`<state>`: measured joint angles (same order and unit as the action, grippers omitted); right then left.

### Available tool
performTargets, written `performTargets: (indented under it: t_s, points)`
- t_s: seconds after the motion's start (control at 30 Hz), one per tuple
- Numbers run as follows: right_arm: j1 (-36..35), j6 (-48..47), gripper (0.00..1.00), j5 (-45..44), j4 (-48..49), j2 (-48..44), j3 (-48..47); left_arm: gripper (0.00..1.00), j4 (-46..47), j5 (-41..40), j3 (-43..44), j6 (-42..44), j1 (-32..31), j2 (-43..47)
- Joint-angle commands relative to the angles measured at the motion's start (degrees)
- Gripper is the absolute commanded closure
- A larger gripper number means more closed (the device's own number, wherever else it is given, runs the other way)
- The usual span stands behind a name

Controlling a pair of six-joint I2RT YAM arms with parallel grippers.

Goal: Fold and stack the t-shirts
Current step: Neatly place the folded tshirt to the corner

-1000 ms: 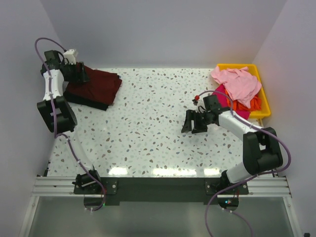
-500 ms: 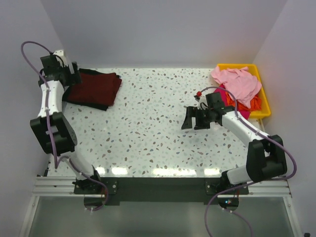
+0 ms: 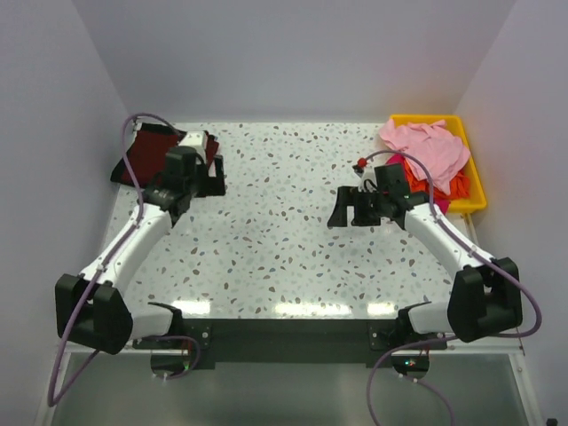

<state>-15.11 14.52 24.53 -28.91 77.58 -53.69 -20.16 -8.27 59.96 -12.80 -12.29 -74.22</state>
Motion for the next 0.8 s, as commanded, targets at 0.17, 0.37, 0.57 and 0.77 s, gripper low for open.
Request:
performTargets:
  t_s: [0.17, 0.37, 0.57, 0.77]
  points:
    - [-0.44, 1.82, 0.09, -3.61, 3.85, -5.24, 1.13, 0.0, 4.25, -6.84, -11.79, -17.16, -18.45, 9.51]
    - [-0.36, 2.7, 0.09, -4.93, 4.12, -7.18, 1.22, 0.0, 2.41, -7.54, -13.29, -19.63, -21.63, 11.98]
    - [-0.35, 3.41, 0.09, -5.46, 4.56, -8.32, 1.92, 0.0, -0.84, -9.48, -12.07, -18.93, -21.72, 13.74]
    - [-0.36, 3.23, 0.09, -6.25, 3.77, -9.2, 1.84, 0.0, -0.14, -9.66, -11.89, -18.4, -21.72, 14.71]
